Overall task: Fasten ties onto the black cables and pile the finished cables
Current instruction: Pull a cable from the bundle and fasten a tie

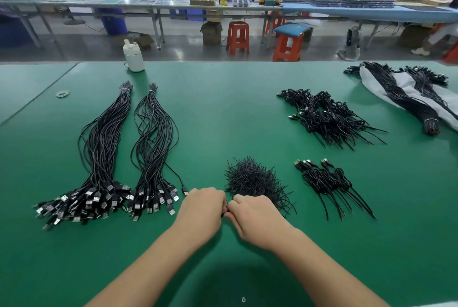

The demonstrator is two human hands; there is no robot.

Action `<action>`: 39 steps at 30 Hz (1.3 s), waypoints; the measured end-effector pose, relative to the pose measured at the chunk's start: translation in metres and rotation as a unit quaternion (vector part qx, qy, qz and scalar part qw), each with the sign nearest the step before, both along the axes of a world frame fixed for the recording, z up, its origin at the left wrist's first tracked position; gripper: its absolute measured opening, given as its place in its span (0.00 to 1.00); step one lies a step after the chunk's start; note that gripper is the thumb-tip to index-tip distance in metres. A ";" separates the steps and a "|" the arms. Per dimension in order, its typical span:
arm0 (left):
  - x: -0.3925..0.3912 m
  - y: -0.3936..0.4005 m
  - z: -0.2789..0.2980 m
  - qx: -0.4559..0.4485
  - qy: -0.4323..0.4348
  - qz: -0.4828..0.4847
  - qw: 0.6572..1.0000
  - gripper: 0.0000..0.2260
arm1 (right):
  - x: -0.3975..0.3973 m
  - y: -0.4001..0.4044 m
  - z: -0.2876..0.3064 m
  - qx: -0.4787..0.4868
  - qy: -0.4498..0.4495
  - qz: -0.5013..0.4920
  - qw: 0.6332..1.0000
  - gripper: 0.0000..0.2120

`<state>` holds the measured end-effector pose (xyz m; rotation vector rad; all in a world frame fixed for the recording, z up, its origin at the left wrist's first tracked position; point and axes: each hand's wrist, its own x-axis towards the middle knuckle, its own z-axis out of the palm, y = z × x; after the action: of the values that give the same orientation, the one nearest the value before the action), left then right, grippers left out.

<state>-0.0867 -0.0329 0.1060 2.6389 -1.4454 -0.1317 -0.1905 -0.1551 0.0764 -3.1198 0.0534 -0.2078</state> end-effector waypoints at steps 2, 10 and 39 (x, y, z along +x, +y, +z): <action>-0.001 0.000 -0.002 0.032 -0.041 -0.023 0.998 0.05 | 0.002 -0.002 0.001 -0.027 -0.038 0.011 0.999 0.12; 0.014 0.006 0.007 -0.084 0.186 0.097 0.974 0.06 | 0.000 -0.009 0.000 -0.011 -0.240 0.014 0.971 0.13; 0.002 0.003 0.011 -0.374 0.113 0.071 0.918 0.05 | 0.017 0.019 0.046 0.731 -0.151 -0.124 0.654 0.09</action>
<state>-0.0850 -0.0296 0.1167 2.0023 -0.9582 0.1121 -0.1733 -0.1360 0.1220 -1.3987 0.4021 -0.4019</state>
